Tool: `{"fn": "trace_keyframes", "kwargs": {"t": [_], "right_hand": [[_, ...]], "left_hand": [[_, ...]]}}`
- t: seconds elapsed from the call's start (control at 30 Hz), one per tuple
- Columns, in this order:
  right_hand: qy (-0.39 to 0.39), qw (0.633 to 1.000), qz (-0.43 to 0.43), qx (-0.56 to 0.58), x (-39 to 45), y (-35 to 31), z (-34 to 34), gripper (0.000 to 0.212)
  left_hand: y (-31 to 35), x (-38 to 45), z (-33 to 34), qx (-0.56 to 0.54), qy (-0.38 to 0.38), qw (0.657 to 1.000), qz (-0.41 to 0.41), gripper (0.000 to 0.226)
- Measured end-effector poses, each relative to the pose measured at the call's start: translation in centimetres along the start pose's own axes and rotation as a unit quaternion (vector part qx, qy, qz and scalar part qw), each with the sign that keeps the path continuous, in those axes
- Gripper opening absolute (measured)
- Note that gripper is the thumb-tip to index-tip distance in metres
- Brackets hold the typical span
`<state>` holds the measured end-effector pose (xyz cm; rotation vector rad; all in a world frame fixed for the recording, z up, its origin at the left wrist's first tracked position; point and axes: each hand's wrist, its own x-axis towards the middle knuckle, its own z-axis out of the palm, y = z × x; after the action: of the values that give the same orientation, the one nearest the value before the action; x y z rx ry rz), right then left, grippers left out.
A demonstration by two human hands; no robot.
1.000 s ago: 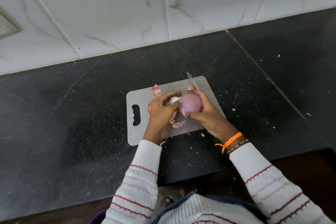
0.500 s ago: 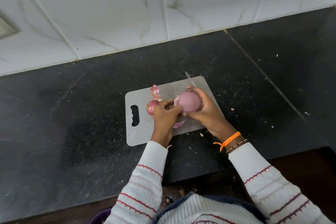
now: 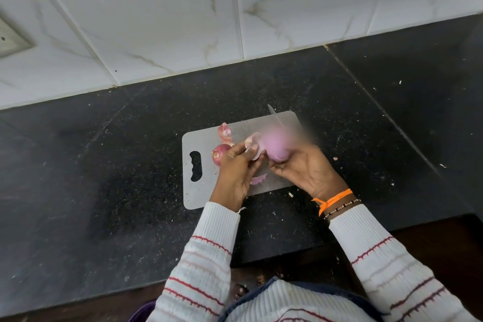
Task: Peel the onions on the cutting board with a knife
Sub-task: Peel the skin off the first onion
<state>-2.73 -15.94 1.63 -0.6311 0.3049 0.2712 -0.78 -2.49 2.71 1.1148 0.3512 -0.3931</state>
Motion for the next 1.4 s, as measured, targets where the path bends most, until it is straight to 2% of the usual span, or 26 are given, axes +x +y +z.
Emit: {"fn": "trace_keyframes", "kwargs": {"t": [0.13, 0.2, 0.3, 0.43, 0.53, 0.6, 0.7, 0.8, 0.87, 0.97, 1.03, 1.3, 1.4], "right_hand": [[0.011, 0.999, -0.004, 0.041, -0.3, 0.3, 0.2, 0.054], [0.038, 0.998, -0.022, 0.049, 0.0, 0.5, 0.4, 0.051], [0.087, 0.994, -0.032, 0.053, 0.7, 0.8, 0.6, 0.041], [0.108, 0.991, -0.021, 0.081, 0.9, 0.2, 0.0, 0.042], [0.09, 0.994, -0.044, 0.039, 0.6, -0.3, 0.2, 0.032], [0.053, 0.995, -0.077, -0.039, 0.6, -0.3, 0.4, 0.026], [0.019, 0.972, -0.126, -0.199, 0.8, 0.2, -0.3, 0.036], [0.043, 0.935, -0.152, -0.317, 0.6, 0.4, -1.0, 0.05], [0.041, 0.915, -0.168, -0.364, 0.1, 0.3, -0.9, 0.054], [-0.001, 0.897, -0.186, -0.402, -0.7, 0.0, -0.1, 0.056], [-0.021, 0.888, -0.192, -0.418, -1.1, 0.0, 0.3, 0.056], [-0.034, 0.873, -0.188, -0.448, -1.5, -0.2, 0.6, 0.056], [-0.035, 0.876, -0.185, -0.445, -1.4, 0.1, 0.6, 0.056]], "left_hand": [[-0.1, -0.5, 0.7, -0.103, -0.011, 0.992, -0.074, 0.014], [0.0, -0.8, 1.2, -0.131, -0.013, 0.988, -0.084, 0.016], [-0.2, -0.5, 1.1, -0.048, -0.015, 0.997, -0.054, 0.019], [-0.1, -0.8, 0.7, 0.067, -0.017, 0.997, -0.036, 0.026], [0.1, -1.2, 0.9, 0.096, 0.009, 0.995, -0.012, 0.021], [0.2, -1.4, 1.0, 0.138, 0.012, 0.99, 0.002, 0.022], [0.4, -2.1, 1.1, 0.255, 0.003, 0.965, 0.059, 0.029], [0.4, -1.9, 1.0, 0.397, 0.018, 0.906, 0.147, 0.05], [0.7, -1.8, 0.9, 0.447, 0.022, 0.87, 0.208, 0.055], [1.4, -2.0, 1.0, 0.449, 0.008, 0.862, 0.236, 0.04], [1.5, -2.1, 1.0, 0.471, 0.023, 0.844, 0.257, 0.032], [1.8, -2.4, 0.9, 0.501, 0.008, 0.812, 0.298, 0.027], [1.4, -2.4, 1.0, 0.507, 0.025, 0.804, 0.31, 0.026]]}}
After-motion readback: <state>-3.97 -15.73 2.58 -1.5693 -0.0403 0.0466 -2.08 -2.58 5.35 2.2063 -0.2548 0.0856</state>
